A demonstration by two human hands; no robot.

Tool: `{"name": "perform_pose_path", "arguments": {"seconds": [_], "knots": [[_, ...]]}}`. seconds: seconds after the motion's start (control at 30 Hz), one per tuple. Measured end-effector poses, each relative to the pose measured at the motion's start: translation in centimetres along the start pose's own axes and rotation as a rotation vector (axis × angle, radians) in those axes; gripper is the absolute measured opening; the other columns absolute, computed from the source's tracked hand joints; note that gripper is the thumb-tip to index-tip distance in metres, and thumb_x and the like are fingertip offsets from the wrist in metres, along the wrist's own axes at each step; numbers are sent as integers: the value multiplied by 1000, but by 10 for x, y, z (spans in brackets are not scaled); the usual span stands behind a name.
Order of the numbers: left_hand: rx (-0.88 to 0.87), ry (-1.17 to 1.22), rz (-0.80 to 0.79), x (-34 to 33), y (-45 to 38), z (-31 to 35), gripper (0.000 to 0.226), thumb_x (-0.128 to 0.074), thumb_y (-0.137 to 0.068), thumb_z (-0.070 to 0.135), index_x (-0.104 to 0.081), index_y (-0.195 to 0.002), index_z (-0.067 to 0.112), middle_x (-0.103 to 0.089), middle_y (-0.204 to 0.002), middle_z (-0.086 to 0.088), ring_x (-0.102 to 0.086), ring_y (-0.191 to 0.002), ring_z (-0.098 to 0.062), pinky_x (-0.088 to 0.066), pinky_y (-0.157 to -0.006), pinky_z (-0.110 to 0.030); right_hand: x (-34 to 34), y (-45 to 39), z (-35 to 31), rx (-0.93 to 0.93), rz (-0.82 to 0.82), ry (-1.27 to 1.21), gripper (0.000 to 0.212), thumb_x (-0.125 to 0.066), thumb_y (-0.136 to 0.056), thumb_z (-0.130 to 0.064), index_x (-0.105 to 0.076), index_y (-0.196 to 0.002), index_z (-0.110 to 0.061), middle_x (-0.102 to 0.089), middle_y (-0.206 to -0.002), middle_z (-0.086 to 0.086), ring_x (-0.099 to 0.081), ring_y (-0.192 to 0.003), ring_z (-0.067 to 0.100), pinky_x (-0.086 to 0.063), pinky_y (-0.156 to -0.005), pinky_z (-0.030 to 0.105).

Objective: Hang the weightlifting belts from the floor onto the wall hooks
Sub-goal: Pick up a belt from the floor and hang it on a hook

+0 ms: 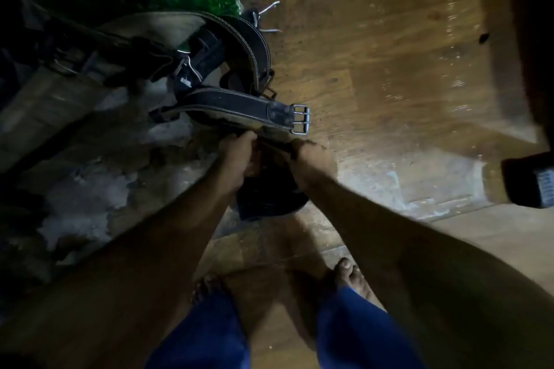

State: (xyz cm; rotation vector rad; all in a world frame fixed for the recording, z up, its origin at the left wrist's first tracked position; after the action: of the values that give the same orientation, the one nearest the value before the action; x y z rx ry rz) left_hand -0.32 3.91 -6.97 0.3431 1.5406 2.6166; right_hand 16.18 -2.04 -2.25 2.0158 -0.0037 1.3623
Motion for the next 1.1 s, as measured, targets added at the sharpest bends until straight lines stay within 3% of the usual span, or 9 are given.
{"name": "perform_pose_path", "arguments": {"seconds": [0.1, 0.33, 0.5, 0.63, 0.7, 0.77, 0.9, 0.97, 1.1], "knots": [[54, 3, -24, 16, 42, 4, 14, -54, -96, 27, -63, -89, 18, -65, -87, -3, -61, -69, -15, -48, -46, -20, 9, 41, -20, 141, -141, -91, 30, -52, -98, -42, -67, -108, -19, -71, -102, 11, -67, -91, 35, -44, -67, 34], [55, -3, 15, 73, 173, 52, 19, -60, -93, 30, -66, -105, 16, -67, -93, -4, -62, -91, -22, -44, -73, -30, 89, 130, -81, 372, -247, -274, 24, -61, -96, -30, -70, -109, -12, -73, -103, 17, -67, -95, 38, -49, -75, 38], [99, 8, 4, 103, 266, 85, 29, -55, -98, 34, -64, -117, 13, -63, -102, -13, -59, -76, -24, -44, -65, -29, 172, 187, -126, 444, -262, -430, 33, -64, -98, -33, -70, -111, -3, -71, -99, 19, -66, -92, 33, -41, -71, 29], [172, 87, -47, 110, 339, 104, 31, -45, -105, 22, -59, -83, 5, -59, -77, -13, -59, -60, -22, -48, -49, -23, 231, 230, -147, 425, -279, -553, 25, -67, -97, -31, -73, -100, -7, -64, -85, 4, -64, -84, 24, -46, -71, 30], [189, 140, -32, 121, 365, 106, 34, -41, -106, 19, -58, -81, 4, -62, -71, -12, -58, -68, -24, -51, -60, -27, 256, 251, -157, 433, -263, -568, 24, -67, -97, -31, -65, -76, -20, -58, -71, -1, -59, -68, 16, -42, -61, 28], [171, 185, -20, 135, 387, 113, 33, -37, -107, 18, -57, -84, 4, -59, -80, -11, -55, -74, -23, -46, -68, -29, 273, 266, -160, 406, -249, -624, 37, -67, -97, -33, -53, -63, -28, -52, -61, -7, -52, -56, 7, -37, -53, 24], [114, 258, 38, 165, 415, 138, 17, -49, -100, 16, -64, -94, 10, -65, -90, -7, -64, -72, -18, -52, -60, -27, 292, 299, -165, 251, -320, -914, 49, -60, -99, -39, -49, -55, -22, -48, -55, 2, -48, -47, 16, -38, -53, 28], [78, 302, 3, 171, 440, 157, 17, -54, -97, 13, -68, -103, 7, -70, -89, -13, -69, -67, -24, -56, -55, -28, 306, 317, -175, 160, -358, -1003, 49, -59, -100, -41, -60, -62, -12, -58, -59, 12, -59, -52, 22, -49, -53, 30], [-147, 170, 68, 187, 492, 196, 11, -63, -93, 5, -60, -87, 15, -66, -84, -12, -63, -64, -20, -50, -47, -22, 325, 335, -185, -169, -360, -1148, 33, -66, -95, -43, -75, -97, -11, -77, -91, 8, -75, -85, 25, -61, -86, 40]]}}
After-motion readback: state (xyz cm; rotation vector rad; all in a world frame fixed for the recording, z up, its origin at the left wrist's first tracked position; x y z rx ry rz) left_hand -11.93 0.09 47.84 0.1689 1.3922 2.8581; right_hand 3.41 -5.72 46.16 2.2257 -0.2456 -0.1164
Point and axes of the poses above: each hand's wrist, its own y-axis away from the middle knuckle, its own x-axis out of the back of the hand, z = x × y, the point moved 8 cm from there along -y, towards the middle knuckle
